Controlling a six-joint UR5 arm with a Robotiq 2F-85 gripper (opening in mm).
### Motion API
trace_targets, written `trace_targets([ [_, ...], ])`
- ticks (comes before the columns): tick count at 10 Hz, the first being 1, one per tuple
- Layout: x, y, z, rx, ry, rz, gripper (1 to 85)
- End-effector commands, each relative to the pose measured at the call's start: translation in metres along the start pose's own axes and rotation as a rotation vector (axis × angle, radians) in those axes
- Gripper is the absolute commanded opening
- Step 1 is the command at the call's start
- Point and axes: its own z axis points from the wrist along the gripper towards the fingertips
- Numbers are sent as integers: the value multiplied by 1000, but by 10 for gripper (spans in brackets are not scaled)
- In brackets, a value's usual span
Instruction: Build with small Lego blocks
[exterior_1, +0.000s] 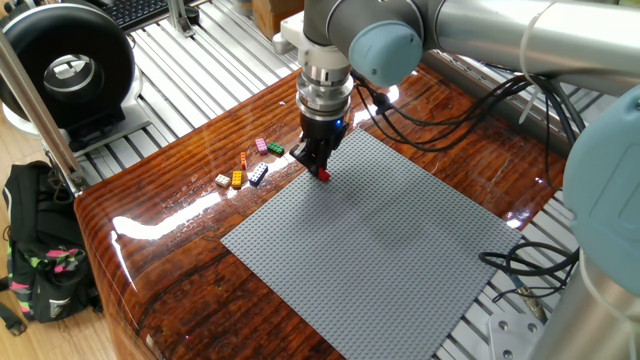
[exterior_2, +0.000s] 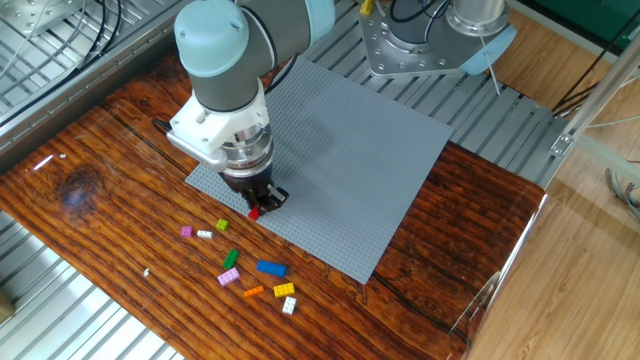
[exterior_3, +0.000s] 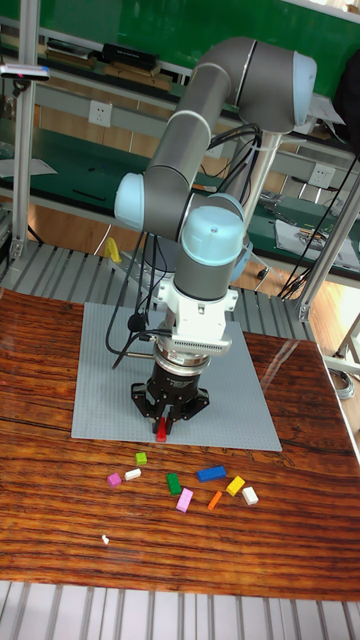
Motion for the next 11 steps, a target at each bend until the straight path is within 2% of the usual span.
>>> trace_targets([
  [1,-1,1,0,-9,-3,8,20],
  [11,-1,-4,2,3,4,2,20],
])
